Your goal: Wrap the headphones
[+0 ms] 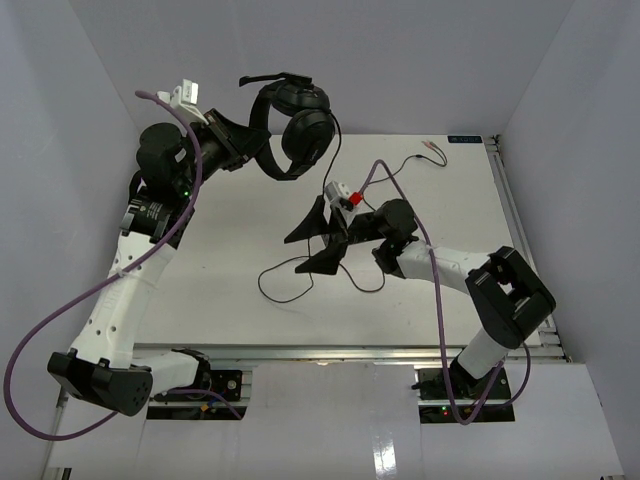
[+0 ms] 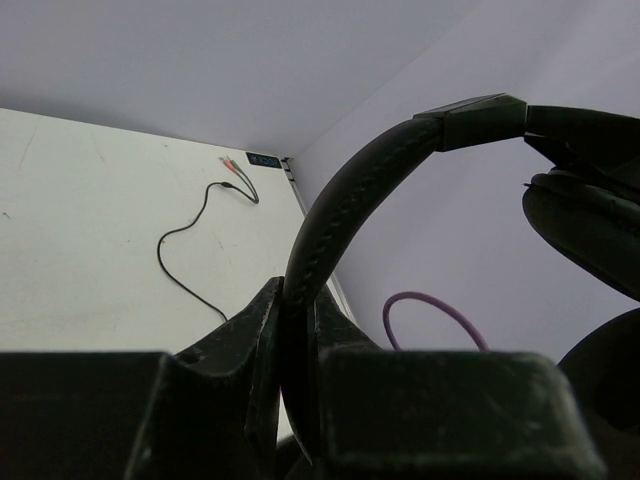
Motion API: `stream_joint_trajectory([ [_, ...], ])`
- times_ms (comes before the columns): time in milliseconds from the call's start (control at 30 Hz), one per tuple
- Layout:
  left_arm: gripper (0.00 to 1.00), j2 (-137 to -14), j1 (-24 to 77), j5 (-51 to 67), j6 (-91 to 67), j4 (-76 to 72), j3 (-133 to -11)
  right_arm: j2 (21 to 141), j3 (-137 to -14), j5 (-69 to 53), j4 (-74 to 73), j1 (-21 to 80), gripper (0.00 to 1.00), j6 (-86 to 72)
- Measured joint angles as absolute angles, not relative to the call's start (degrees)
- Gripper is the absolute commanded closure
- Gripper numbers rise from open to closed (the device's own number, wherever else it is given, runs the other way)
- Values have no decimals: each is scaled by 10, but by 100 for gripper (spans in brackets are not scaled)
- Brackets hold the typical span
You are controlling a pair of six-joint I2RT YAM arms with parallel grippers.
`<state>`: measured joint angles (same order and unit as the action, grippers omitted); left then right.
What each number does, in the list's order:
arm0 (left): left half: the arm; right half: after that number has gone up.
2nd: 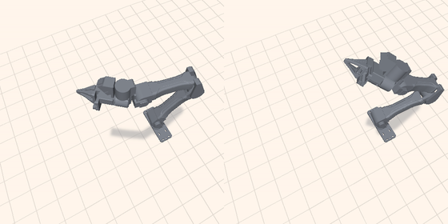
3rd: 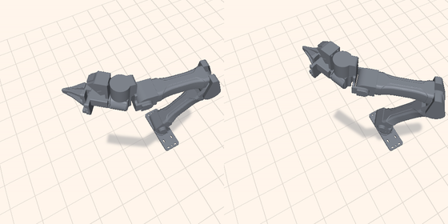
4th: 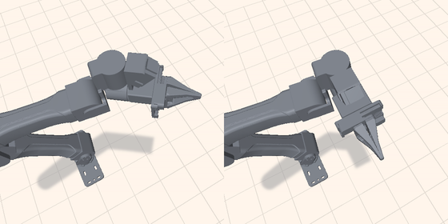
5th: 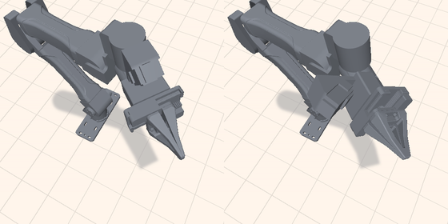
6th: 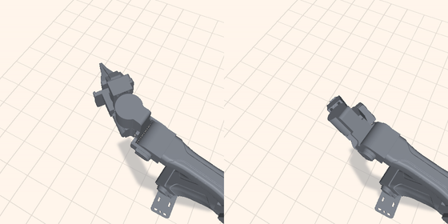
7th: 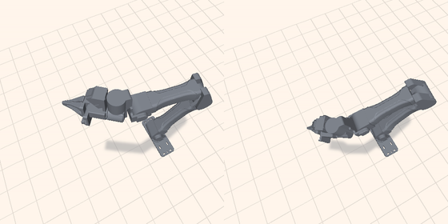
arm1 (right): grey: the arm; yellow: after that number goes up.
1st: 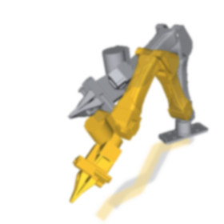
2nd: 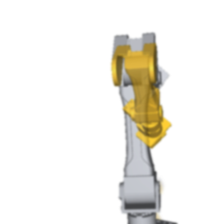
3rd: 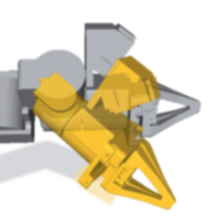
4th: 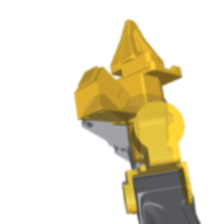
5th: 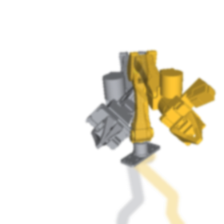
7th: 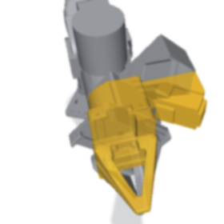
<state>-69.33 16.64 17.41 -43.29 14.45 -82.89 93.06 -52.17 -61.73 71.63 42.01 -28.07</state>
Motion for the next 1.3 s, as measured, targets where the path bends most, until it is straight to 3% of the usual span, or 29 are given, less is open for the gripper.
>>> stream_joint_trajectory([
  [233,100,-696,164,155,-431,140,-829,899,-465,-618,732,457,39,-278],
  [533,100,-697,143,139,-440,110,-829,840,-426,-616,719,450,69,-251],
  [900,100,-703,131,126,-444,87,-832,830,-432,-614,630,437,87,-224],
  [1033,100,-746,124,95,-403,102,-878,810,-510,-583,408,417,89,-103],
  [1300,100,-829,121,19,-255,172,-906,782,-738,-274,-111,415,90,237],
])
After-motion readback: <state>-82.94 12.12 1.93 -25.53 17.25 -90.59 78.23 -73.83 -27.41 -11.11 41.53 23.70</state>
